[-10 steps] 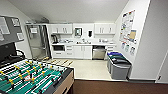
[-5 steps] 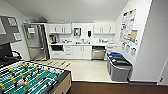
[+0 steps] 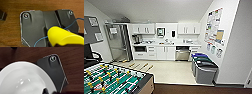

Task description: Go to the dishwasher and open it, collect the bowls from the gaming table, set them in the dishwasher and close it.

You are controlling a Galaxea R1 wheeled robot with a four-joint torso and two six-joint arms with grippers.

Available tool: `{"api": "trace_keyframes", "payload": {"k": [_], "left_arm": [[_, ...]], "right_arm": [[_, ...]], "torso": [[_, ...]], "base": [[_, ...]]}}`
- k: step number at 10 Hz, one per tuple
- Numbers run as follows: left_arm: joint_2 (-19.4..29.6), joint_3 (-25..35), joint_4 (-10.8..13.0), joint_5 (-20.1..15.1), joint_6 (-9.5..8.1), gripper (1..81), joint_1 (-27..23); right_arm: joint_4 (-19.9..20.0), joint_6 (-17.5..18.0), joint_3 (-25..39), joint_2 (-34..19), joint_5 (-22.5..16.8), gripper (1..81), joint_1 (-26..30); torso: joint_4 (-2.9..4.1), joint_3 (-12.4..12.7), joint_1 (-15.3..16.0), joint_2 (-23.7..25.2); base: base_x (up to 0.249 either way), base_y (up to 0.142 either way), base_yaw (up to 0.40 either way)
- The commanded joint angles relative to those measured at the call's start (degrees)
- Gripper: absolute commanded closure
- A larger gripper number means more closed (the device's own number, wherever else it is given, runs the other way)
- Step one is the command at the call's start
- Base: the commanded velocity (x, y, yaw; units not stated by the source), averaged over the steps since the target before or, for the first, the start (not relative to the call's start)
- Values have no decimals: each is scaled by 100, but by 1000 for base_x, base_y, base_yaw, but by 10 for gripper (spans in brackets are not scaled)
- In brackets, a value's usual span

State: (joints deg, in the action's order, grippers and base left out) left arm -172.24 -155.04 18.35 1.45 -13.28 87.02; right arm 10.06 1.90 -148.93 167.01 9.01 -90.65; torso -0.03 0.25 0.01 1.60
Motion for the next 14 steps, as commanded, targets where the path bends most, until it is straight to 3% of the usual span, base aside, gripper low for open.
{"api": "trace_keyframes", "payload": {"k": [1,9,14], "left_arm": [[23,9,20,-251,36,811,-303],[14,9,37,-259,36,811,-303],[31,9,37,-259,36,811,-303]], "right_arm": [[-57,-6,23,-60,-259,811,279],[-57,-6,14,-60,-268,811,262],[-57,-6,14,-60,-268,811,271]], "torso": [[0,0,0,0],[0,0,0,0],[0,0,2,0]], "base": [[190,0,0],[192,0,0],[191,-65,0]]}}
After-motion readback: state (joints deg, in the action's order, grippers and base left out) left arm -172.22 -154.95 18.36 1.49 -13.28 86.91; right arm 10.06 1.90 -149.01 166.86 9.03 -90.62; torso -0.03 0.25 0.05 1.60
